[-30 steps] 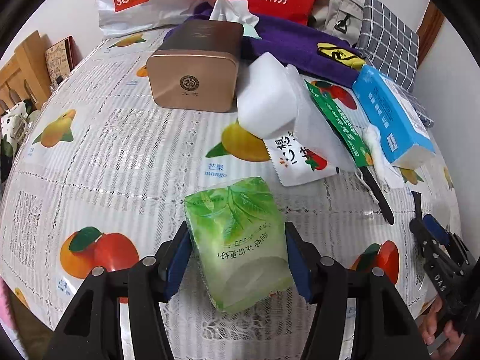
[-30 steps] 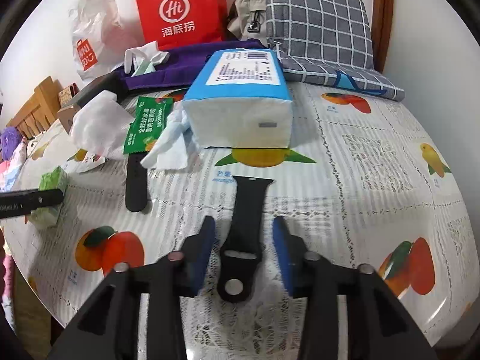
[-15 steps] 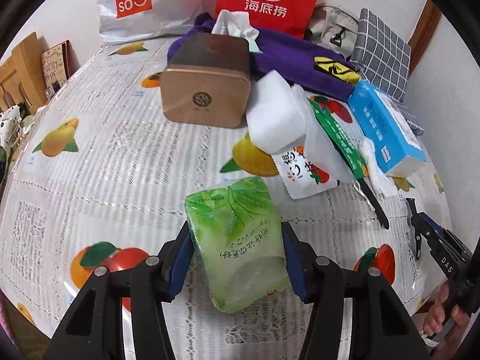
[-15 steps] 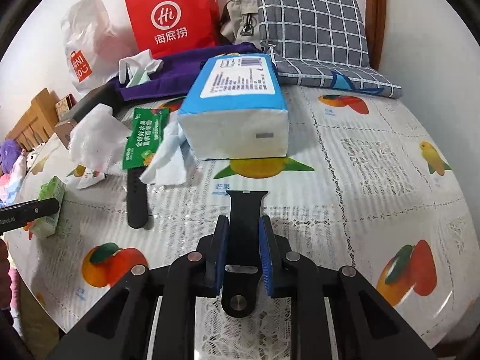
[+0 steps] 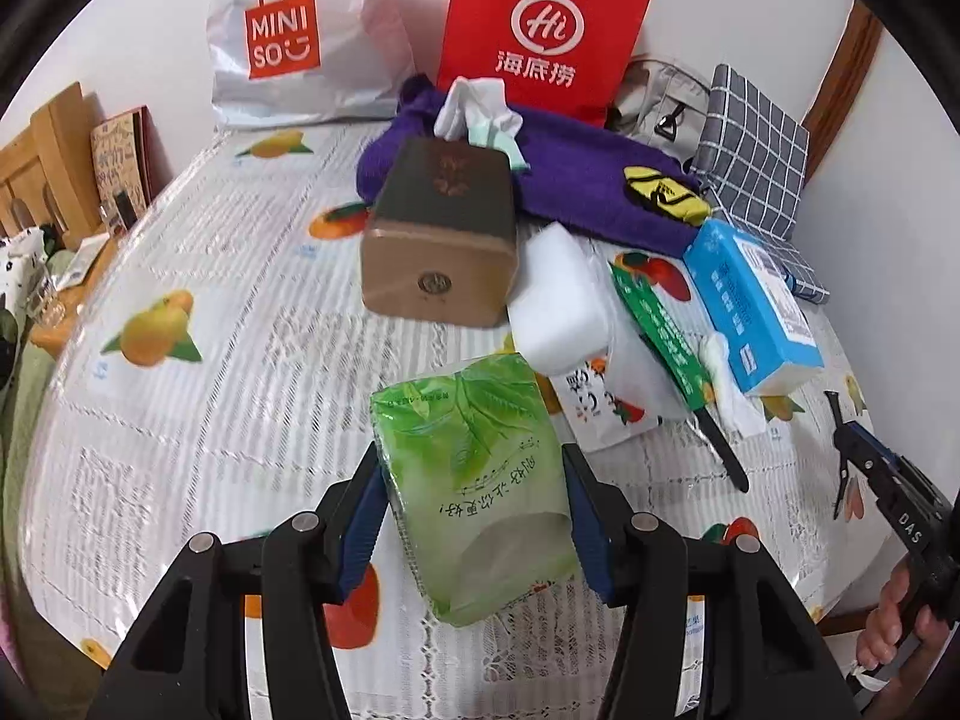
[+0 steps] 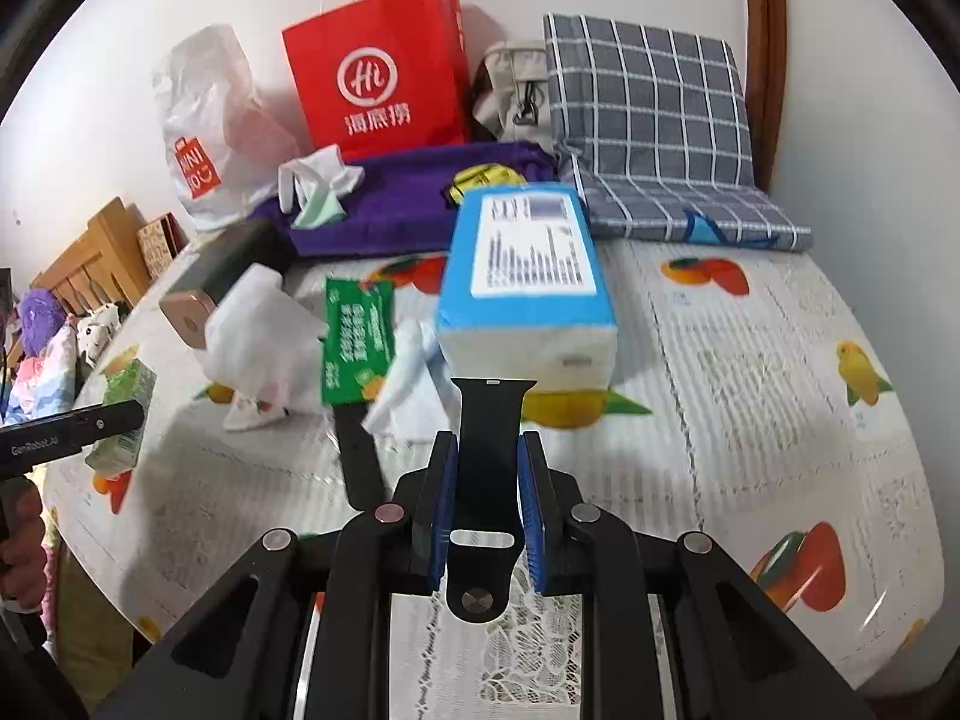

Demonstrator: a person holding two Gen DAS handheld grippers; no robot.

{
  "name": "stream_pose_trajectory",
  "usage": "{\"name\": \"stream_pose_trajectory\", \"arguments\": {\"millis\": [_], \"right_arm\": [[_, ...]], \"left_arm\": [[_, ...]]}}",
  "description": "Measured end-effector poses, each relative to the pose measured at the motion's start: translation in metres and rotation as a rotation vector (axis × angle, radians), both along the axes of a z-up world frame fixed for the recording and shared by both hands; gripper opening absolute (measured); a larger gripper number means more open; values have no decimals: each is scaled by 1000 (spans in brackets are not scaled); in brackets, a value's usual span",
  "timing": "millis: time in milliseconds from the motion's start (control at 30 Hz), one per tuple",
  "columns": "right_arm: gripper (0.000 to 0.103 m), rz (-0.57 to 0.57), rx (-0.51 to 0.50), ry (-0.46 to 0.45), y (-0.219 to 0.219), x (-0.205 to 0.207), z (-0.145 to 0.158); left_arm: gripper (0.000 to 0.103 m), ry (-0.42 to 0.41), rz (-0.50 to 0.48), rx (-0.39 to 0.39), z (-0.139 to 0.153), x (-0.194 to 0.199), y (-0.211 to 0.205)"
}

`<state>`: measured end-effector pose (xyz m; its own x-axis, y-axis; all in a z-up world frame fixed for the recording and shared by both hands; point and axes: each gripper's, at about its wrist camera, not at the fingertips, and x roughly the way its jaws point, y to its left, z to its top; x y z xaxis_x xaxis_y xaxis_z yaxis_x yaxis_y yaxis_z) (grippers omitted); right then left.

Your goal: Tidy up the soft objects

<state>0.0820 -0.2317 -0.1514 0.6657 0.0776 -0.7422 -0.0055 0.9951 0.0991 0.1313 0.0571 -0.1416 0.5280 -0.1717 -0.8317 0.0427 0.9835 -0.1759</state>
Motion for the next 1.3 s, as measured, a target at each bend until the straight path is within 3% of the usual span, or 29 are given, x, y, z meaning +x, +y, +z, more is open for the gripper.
{"name": "stream_pose_trajectory", "arguments": {"millis": [567, 1300], "right_arm": [[20, 36, -30, -70, 10, 32, 47], [20, 72, -35, -114, 8, 124, 75]], "left_arm": [[53, -64, 9, 18, 39, 33, 6], [53, -112, 12, 28, 72, 114, -8]]}}
